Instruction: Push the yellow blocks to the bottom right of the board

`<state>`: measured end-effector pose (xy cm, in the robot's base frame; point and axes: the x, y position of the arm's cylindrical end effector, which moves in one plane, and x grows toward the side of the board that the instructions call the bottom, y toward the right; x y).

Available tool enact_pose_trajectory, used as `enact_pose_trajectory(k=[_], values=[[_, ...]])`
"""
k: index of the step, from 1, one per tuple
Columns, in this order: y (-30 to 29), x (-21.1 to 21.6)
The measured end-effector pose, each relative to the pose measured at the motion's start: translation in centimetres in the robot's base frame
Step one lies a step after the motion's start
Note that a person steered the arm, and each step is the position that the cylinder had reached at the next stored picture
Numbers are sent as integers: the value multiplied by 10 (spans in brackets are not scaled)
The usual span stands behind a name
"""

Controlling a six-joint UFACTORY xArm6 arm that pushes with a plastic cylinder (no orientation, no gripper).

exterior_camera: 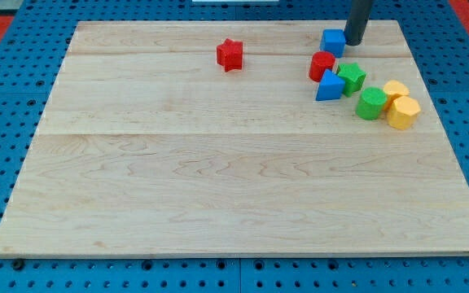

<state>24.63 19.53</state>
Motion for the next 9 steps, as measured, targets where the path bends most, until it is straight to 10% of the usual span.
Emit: enact_pose_trajectory(k=[9], values=[[39,154]])
